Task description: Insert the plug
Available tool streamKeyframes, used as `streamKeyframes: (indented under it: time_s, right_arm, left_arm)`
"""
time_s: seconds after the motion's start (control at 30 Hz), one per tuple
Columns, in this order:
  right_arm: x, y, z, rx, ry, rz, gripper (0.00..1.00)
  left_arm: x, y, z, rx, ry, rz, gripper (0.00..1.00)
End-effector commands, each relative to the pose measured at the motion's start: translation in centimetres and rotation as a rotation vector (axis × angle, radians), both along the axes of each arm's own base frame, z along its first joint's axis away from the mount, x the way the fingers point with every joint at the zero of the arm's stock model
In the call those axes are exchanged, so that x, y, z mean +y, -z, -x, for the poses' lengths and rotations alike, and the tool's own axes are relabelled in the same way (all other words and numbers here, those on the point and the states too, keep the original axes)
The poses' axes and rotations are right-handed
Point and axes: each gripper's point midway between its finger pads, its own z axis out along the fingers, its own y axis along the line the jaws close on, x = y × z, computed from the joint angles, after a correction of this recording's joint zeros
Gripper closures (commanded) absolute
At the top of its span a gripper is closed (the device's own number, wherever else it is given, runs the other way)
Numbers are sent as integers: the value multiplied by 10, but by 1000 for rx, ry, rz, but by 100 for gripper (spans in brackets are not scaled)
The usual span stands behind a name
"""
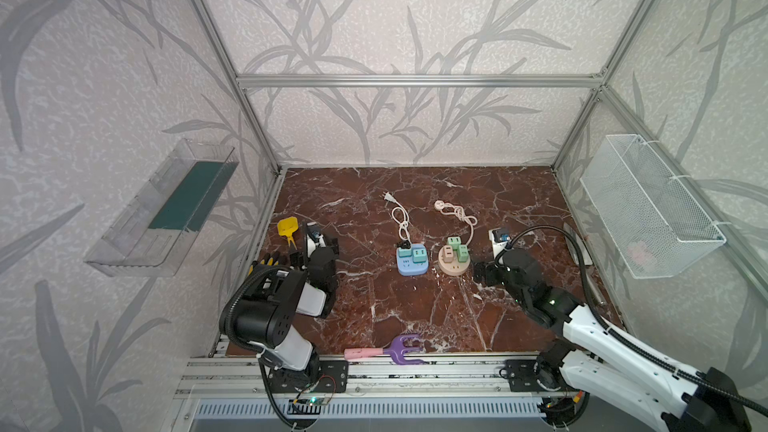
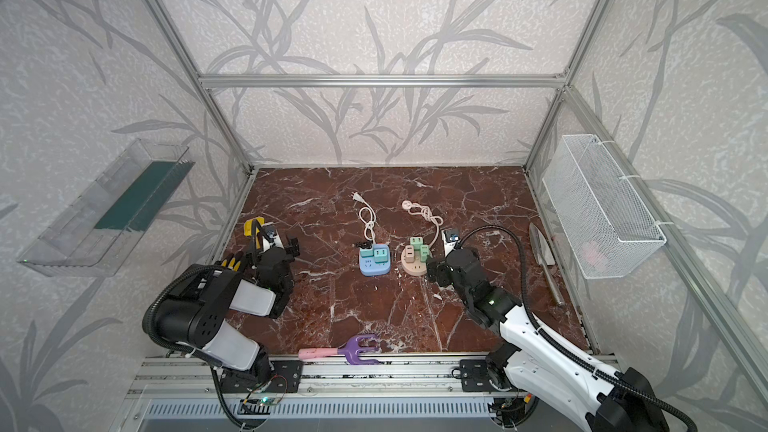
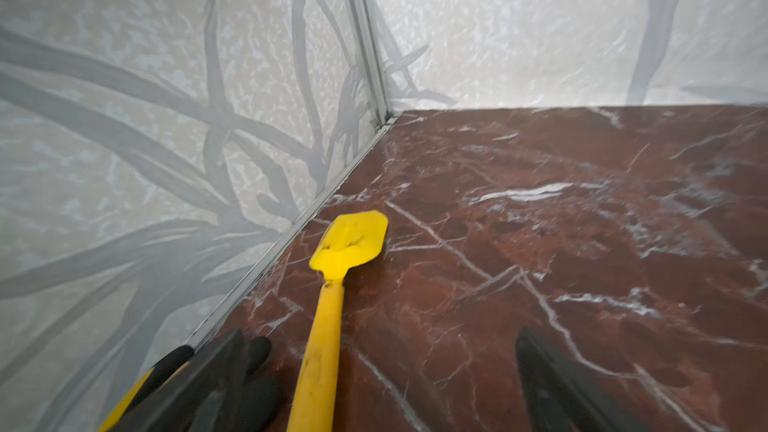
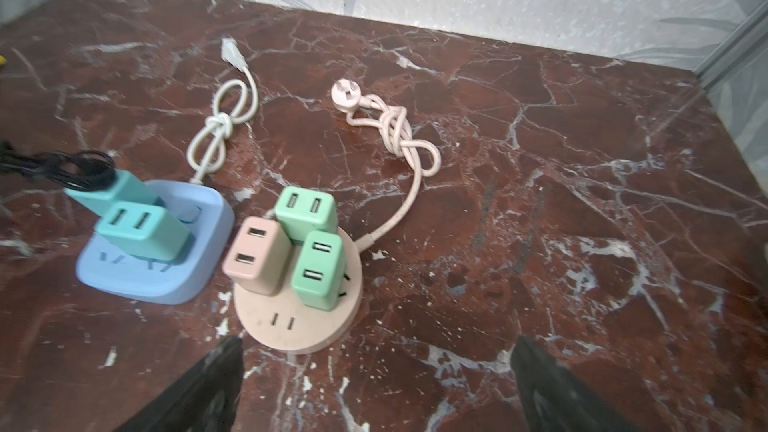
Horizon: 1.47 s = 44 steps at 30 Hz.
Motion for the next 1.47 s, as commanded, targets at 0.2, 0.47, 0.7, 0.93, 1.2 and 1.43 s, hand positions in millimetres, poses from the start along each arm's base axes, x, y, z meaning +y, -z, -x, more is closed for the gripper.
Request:
streamKeyframes:
  time_s: [0.2, 0.47, 0.7, 0.93, 1.2, 1.43]
  right_arm:
    - [-55, -27, -52, -259, 262, 100, 1]
    - [-124, 17, -87, -254, 478, 140, 1]
    - [-91, 48, -113, -242, 184, 78, 1]
    - [-94, 47, -114, -253, 209, 79, 1]
    - [-93, 49, -118, -235, 196, 70, 1]
    - [-94, 51, -120, -205, 148, 7, 1]
  left_arm:
    - [-16, -4, -11, -59, 130, 33, 1]
    - [-15, -5, -12, -59, 129, 31, 1]
    - [-15, -5, -13, -60, 129, 31, 1]
    - [-15, -5, -14, -58, 130, 32, 1]
    - [-14, -5, -14, -58, 129, 33, 1]
    - [-11, -2, -19, -28, 117, 48, 1]
